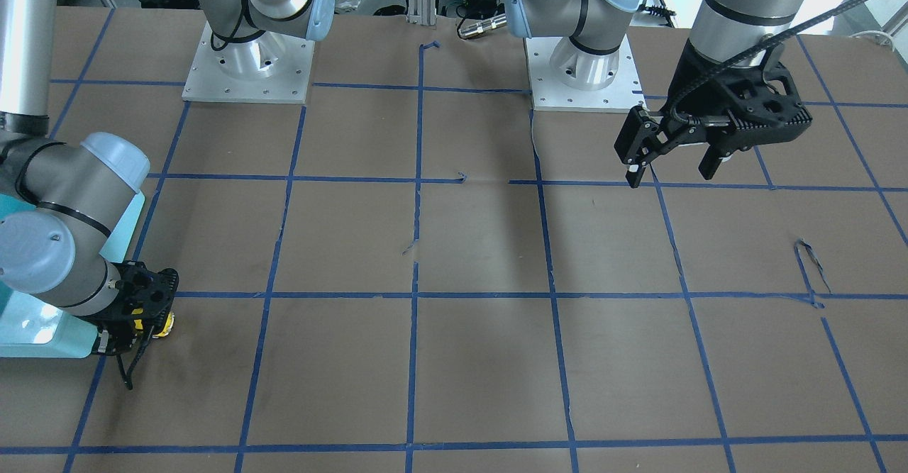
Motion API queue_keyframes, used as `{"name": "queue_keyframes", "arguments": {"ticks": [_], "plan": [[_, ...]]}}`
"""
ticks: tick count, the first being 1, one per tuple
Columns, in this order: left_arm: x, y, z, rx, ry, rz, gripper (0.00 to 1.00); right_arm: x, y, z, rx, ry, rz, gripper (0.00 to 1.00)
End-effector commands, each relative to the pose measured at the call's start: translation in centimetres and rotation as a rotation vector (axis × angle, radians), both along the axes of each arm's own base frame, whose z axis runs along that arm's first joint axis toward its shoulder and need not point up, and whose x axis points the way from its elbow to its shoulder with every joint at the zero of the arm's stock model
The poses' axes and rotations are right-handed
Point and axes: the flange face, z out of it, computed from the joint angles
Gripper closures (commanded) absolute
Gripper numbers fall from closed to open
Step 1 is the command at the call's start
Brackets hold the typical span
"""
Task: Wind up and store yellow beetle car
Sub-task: 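Lower the right gripper onto the car and close it around the car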
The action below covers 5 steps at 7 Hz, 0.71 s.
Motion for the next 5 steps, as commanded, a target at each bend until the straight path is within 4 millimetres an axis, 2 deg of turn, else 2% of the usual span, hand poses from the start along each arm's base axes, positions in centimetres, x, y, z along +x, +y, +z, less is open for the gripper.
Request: {"name": "queue_keyframes", "arguments": {"ticks": [1, 2, 3, 4, 5], "plan": [[0.0, 0.0, 0.0, 0.0, 0.001, 0.0, 0.0, 0.7, -0.1, 0.8, -0.009, -0.011, 0.001, 1.0], [0.0, -0.1, -0.1, 0.001, 0.001, 0.0, 0.0, 1.9, -0.4, 1.6, -0.025, -0.01, 0.019, 1.0], [0.0, -0.1, 0.0, -0.001, 0.002, 0.001, 0.0, 4.2, -0.9, 4.5, -0.078, -0.012, 0.057, 1.0], [0.0, -0.1, 0.0, 0.0, 0.001, 0.0, 0.0, 5.3, -1.3, 7.5, -0.124, -0.018, 0.072, 1.0], [0.0, -0.1, 0.0, 0.0, 0.001, 0.0, 0.0, 5.0, -1.1, 10.9, -0.101, -0.011, 0.07, 1.0]]}}
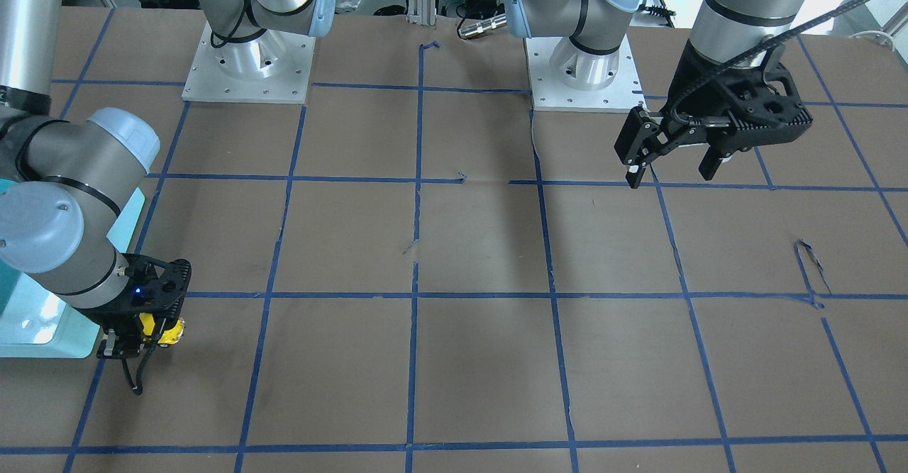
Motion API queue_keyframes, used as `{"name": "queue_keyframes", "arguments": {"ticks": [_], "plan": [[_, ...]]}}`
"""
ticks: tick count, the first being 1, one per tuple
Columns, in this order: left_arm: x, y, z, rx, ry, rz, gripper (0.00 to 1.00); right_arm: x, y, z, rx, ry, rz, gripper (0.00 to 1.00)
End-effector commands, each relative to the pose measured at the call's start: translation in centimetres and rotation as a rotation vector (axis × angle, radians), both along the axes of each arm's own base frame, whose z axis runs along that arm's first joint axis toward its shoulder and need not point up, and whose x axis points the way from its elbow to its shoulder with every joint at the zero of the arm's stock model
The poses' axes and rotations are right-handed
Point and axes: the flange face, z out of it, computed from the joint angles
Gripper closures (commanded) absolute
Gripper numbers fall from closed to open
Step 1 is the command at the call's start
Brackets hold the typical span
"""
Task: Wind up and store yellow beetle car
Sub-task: 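Lift the car with the right gripper and carry it over the bin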
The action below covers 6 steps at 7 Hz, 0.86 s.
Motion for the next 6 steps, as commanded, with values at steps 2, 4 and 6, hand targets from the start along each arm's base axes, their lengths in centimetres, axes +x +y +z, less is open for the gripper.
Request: {"name": "queue_keyframes", "arguments": {"ticks": [2, 4, 6], "plan": [[0.1, 0.0, 0.0, 0.0, 0.0, 0.001, 0.0, -1.3, 1.3, 12.3, 0.022, 0.07, -0.015, 1.0], [0.1, 0.0, 0.0, 0.0, 0.0, 0.003, 0.0, -9.0, 3.8, 11.7, 0.158, 0.057, -0.066, 1.0], [0.1, 0.0, 0.0, 0.0, 0.0, 0.003, 0.0, -16.7, 7.1, 7.5, 0.243, 0.006, -0.08, 1.0]]}}
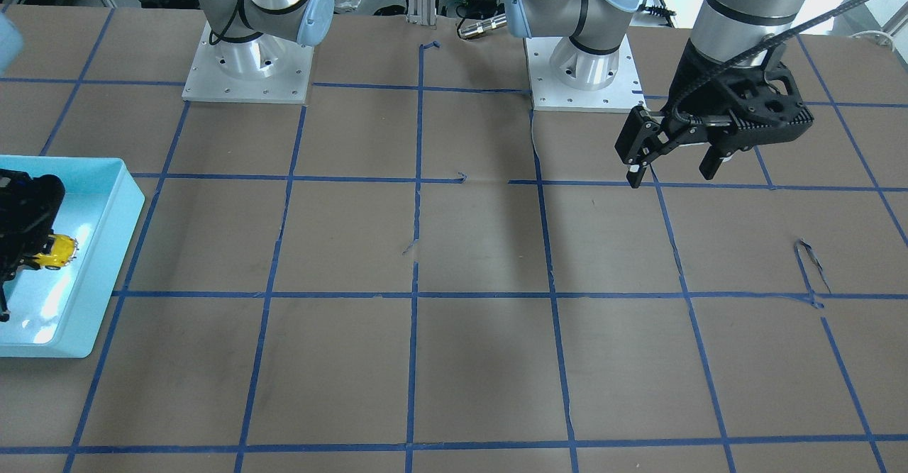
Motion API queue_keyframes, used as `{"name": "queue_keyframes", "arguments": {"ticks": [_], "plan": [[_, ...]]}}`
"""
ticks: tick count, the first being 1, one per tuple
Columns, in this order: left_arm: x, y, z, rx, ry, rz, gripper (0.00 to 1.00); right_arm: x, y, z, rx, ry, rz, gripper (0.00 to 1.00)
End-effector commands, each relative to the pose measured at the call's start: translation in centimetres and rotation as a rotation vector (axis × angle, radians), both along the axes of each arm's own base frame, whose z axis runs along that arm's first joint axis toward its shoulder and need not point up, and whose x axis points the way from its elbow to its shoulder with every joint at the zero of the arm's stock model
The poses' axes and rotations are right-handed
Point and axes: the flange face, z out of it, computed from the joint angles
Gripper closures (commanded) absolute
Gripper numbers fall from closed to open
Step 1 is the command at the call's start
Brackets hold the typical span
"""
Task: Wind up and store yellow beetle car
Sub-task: 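Lift the car with the right gripper and carry it over the bin, then lower the car into the blue bin and open the right gripper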
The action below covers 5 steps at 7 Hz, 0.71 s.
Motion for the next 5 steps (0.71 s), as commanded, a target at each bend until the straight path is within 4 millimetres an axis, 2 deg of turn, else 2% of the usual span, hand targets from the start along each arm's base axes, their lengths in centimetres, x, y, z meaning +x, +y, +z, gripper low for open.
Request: {"name": "queue_keyframes", "arguments": {"ticks": [1, 2, 4, 5], "plan": [[0.0, 0.0, 0.1, -0.002, 0.0, -0.001, 0.0, -6.2, 3.1, -4.3, 0.048, -0.027, -0.026, 1.0], [0.0, -0.1, 0.0, 0.0, 0.0, 0.001, 0.0, -7.2, 3.8, -6.3, 0.031, -0.017, 0.028, 1.0], [0.0, 0.0, 0.1, 0.006, -0.004, 0.002, 0.0, -8.8, 5.5, -10.3, 0.003, -0.004, -0.003, 1.0], [0.0, 0.0, 0.0, 0.009, -0.003, 0.003, 0.0, -9.2, 5.1, -12.0, -0.003, 0.005, -0.004, 1.0]]}}
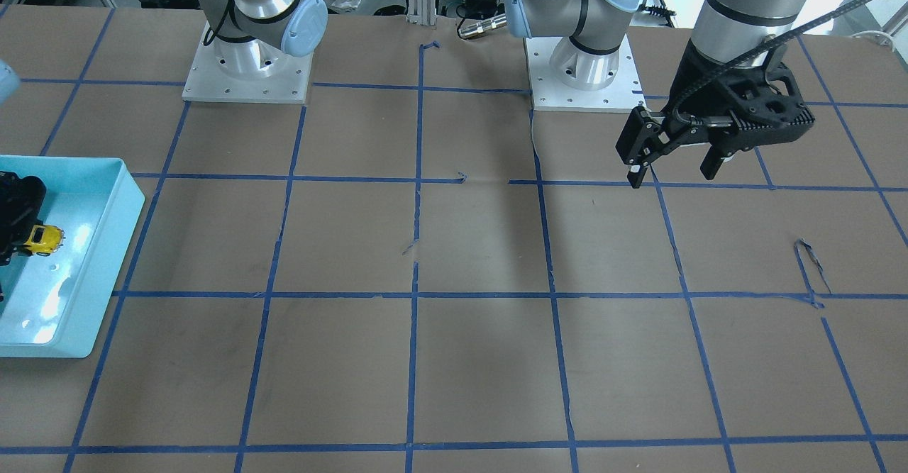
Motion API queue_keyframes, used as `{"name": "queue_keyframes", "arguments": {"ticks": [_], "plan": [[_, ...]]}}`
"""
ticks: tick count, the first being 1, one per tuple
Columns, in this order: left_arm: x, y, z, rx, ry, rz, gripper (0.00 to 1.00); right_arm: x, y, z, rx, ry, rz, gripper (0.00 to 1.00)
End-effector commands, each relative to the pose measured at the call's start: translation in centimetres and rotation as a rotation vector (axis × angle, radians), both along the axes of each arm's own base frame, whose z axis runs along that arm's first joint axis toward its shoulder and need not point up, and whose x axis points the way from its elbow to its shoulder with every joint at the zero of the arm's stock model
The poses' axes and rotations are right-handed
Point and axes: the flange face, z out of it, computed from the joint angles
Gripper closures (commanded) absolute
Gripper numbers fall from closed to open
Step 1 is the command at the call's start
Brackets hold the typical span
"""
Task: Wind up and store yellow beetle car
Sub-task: 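Lower the car into the blue bin and open the right gripper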
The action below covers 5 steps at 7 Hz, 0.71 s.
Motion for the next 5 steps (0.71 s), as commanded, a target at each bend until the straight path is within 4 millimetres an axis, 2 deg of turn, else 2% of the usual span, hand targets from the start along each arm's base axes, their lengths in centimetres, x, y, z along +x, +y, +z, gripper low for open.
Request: {"name": "queue_keyframes", "arguments": {"ticks": [1, 2, 3, 4, 5], "plan": [[0.0, 0.0, 0.0, 0.004, 0.0, 0.001, 0.0, -0.8, 0.1, -3.4, 0.003, 0.0, -0.01, 1.0], [0.0, 0.0, 0.0, 0.004, 0.0, 0.001, 0.0, -0.8, 0.0, -3.6, 0.006, -0.001, -0.011, 0.95], [0.0, 0.0, 0.0, 0.004, 0.0, 0.001, 0.0, -0.8, 0.0, -3.5, 0.001, -0.002, -0.014, 0.33], [0.0, 0.1, 0.1, 0.003, 0.0, 0.001, 0.0, -0.8, -0.2, -2.6, -0.02, -0.002, -0.024, 0.0], [0.0, 0.0, 0.0, 0.004, 0.0, 0.001, 0.0, -0.8, -0.4, -1.1, -0.048, 0.01, -0.026, 0.0]]}}
